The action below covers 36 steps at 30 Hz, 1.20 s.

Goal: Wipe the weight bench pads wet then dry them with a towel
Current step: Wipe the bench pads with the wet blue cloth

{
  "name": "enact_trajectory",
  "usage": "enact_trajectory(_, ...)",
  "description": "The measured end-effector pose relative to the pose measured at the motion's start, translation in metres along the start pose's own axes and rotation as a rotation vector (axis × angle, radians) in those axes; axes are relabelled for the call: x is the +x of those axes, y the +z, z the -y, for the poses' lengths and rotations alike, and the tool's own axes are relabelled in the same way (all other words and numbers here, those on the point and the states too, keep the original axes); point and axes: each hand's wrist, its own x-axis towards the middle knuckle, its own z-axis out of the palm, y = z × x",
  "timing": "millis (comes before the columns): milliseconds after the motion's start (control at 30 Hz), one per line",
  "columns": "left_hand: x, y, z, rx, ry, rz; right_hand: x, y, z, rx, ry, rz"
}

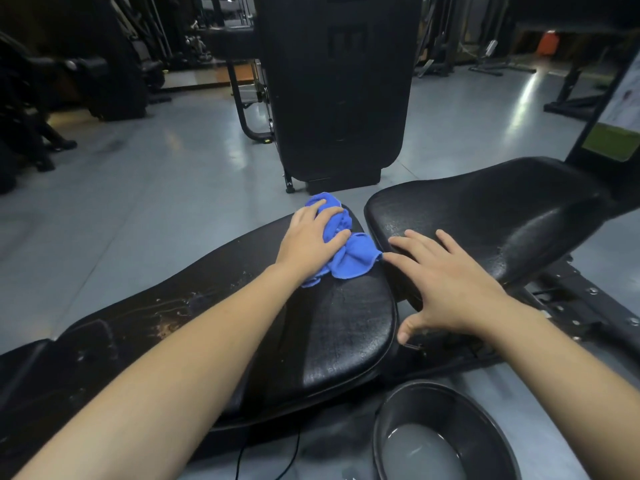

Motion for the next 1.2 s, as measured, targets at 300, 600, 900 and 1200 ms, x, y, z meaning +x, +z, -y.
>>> enact_trajectory(300,-0.096,-0.021,0.002,0.031,0.170,0.060,-0.003,-0.007,0.001,0.068,-0.004,0.056)
enact_trajectory(600,-0.198,-0.040,0.000,0.138,0.213,0.158,-0.003,-0.007,0.004,0.129,0.002,0.058)
enact_trajectory(900,-0.164,-0.047,0.005,0.043,0.083,0.184,-0.001,-0.006,0.006,0.217,-0.006,0.089)
enact_trajectory(1200,-0.085,-0.038,0.046,0.026,-0.092,0.126,0.006,0.000,0.017,0.198,0.044,0.019)
